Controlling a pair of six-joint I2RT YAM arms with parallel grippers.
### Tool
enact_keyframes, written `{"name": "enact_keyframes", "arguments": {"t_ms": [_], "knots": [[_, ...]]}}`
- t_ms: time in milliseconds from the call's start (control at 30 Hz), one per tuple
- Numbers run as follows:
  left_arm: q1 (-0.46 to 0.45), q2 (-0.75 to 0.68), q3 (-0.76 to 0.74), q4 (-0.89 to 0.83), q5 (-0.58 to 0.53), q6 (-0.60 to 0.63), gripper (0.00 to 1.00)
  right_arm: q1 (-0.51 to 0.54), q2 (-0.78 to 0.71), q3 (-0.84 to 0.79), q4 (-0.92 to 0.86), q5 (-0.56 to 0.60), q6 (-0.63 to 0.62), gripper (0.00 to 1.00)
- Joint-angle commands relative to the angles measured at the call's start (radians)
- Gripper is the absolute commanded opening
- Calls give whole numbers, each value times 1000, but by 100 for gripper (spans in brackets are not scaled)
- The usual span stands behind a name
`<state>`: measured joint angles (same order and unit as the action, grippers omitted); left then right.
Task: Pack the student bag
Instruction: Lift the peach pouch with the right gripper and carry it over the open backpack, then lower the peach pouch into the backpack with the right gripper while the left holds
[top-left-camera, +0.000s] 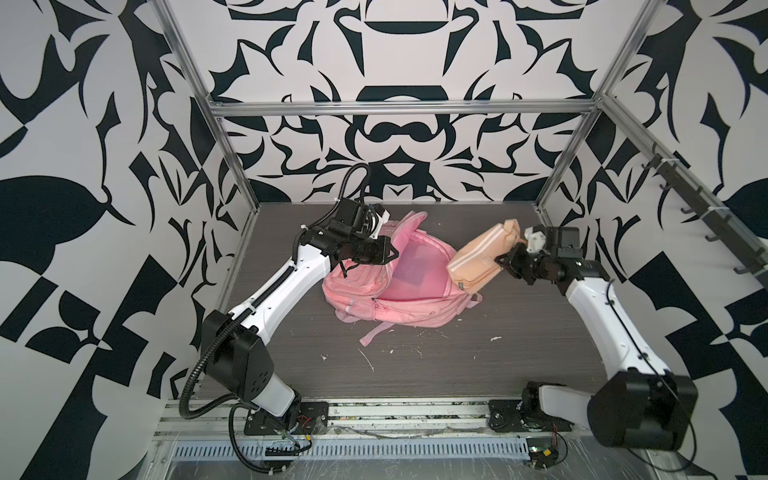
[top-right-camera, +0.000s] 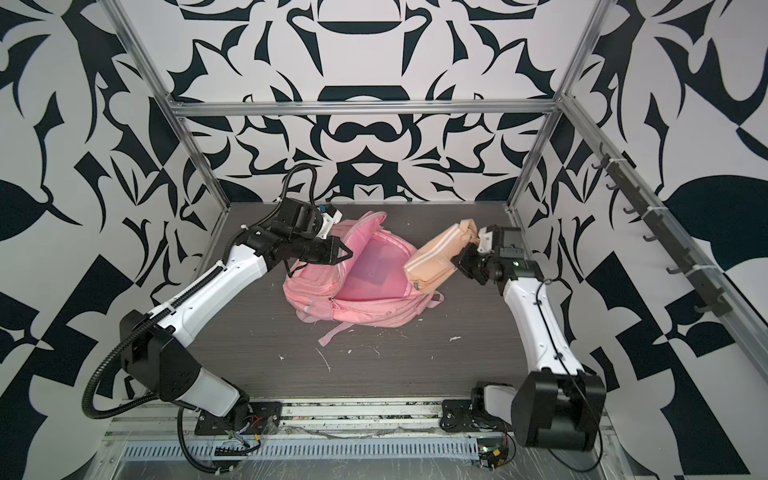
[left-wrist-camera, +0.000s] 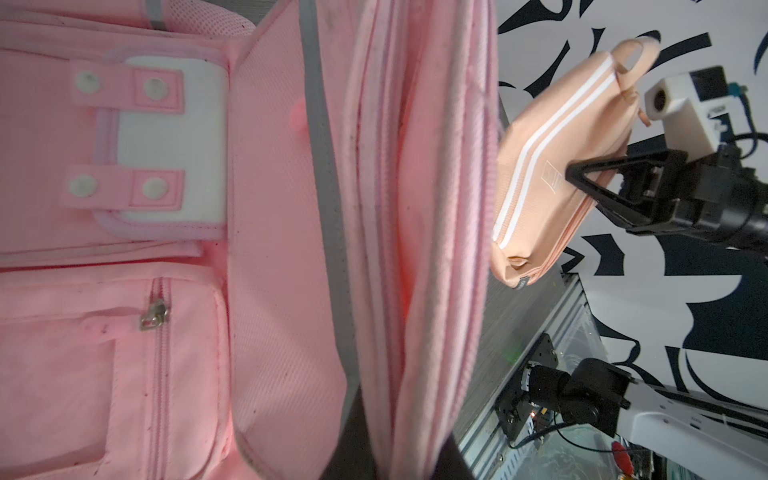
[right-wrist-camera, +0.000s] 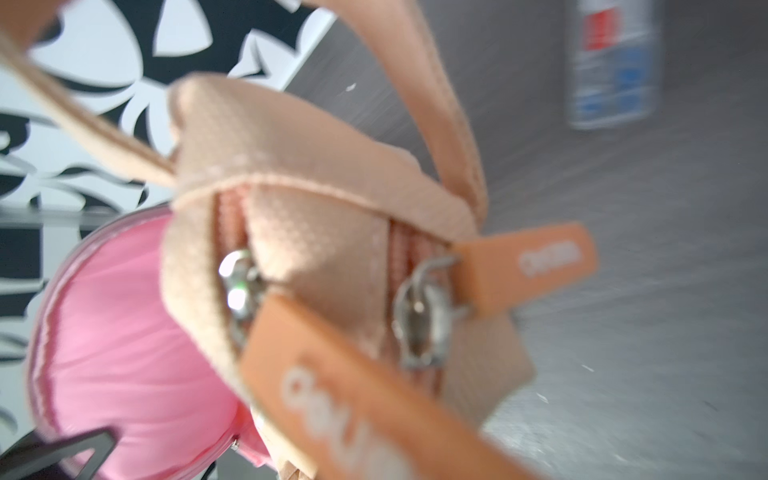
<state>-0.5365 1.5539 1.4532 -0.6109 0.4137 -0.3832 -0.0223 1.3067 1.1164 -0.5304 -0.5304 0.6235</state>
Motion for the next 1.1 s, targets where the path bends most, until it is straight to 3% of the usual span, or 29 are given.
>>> {"name": "enact_keyframes", "arguments": {"t_ms": [0, 433, 633, 833, 1067], "knots": [[-2, -40, 76, 70, 125, 12, 0, 86, 78, 116, 62, -98, -23, 0], [-6, -34, 100, 102, 137, -25, 0, 345, 355, 194, 153, -45, -44, 0], [-17, -26, 101, 109, 151, -35, 0, 441, 541, 311, 184, -25, -43, 0], [-25, -23, 95, 138, 152, -64, 0, 463, 671, 318, 376, -110, 75, 0], [-46, -22, 77, 179, 148, -114, 0, 486, 766, 379, 425, -156, 85, 0]]}}
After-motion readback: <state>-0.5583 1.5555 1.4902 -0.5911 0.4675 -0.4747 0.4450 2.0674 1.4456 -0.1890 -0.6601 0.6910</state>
